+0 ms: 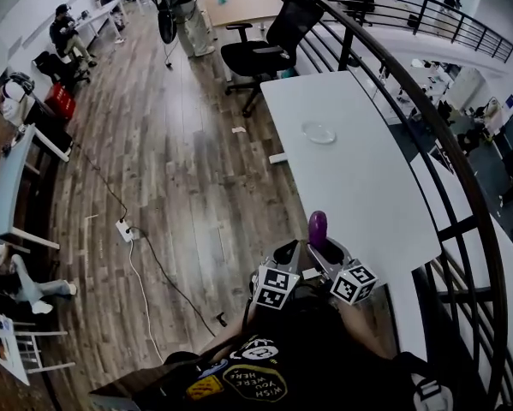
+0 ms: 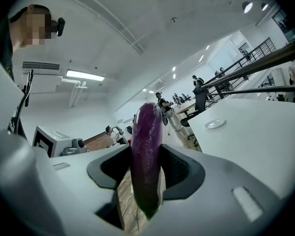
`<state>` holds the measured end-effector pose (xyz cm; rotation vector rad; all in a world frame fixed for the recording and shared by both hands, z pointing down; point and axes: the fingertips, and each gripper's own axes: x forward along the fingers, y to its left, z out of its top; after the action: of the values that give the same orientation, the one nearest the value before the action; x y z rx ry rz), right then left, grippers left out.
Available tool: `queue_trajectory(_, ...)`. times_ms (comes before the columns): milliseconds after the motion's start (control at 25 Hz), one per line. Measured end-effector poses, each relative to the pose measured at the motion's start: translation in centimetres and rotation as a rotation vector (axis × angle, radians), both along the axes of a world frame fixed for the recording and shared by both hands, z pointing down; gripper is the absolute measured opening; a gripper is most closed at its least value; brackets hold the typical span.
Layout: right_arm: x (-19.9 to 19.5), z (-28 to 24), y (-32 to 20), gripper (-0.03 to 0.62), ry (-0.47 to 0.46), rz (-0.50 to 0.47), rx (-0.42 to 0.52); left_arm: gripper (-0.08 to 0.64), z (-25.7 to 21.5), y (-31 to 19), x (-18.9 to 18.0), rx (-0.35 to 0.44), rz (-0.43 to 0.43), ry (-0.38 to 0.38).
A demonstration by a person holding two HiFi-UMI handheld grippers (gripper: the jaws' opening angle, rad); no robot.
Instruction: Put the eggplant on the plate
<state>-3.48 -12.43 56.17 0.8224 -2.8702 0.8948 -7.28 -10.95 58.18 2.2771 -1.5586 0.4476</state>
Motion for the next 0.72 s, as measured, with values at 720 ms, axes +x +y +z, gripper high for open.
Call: queue_trajectory(720,2.5,1.9,-20.2,0.193,-0.062,0.138,-0.018,0.005,-0.1,-21.7,2.0,0.017,0.199,-0.138)
